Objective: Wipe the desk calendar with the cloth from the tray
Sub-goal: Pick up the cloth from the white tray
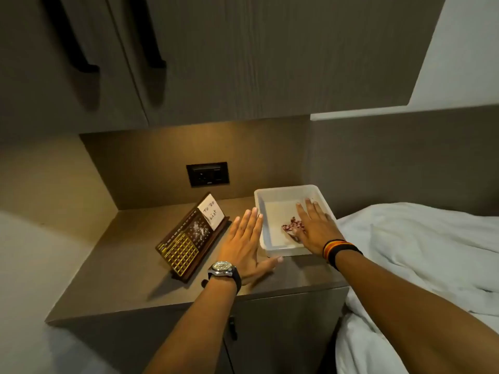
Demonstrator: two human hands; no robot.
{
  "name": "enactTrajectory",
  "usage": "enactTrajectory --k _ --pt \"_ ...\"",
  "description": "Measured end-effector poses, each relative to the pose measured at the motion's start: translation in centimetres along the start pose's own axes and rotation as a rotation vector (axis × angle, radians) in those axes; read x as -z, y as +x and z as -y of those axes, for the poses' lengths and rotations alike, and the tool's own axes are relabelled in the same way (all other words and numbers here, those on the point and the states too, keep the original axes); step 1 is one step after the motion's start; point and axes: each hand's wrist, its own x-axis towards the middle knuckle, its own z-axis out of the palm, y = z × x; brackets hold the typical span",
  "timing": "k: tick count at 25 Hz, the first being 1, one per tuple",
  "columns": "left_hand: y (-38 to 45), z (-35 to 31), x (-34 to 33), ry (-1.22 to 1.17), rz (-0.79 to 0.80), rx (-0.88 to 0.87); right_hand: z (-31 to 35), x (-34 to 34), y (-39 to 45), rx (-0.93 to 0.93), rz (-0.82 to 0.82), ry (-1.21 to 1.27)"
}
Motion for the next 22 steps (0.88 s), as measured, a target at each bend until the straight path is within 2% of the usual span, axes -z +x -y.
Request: enactTrajectory --k 6,10,12,17,22 --pt "3.4 0.2 -4.0 0.039 0.151 0.027 -0.6 -3.6 6.0 -0.059 0.367 0.012" --pt "4.6 0.7 -5.0 0.003 0.169 0.019 -0.8 -4.5 7.9 -0.029 0.489 -0.031" --pt "4.9 0.5 -5.3 -0.004 0.192 0.016 -0.8 -4.8 8.4 -0.006 0.467 -0.062" --pt "5.0 0.4 -5.3 -0.039 0.232 0.03 -0.6 -5.5 8.5 0.006 0.293 -0.09" --pt "4.4 3.6 -1.8 0.016 0.163 -0.055 0.6 -4.2 7.5 -0.025 0.111 -0.078"
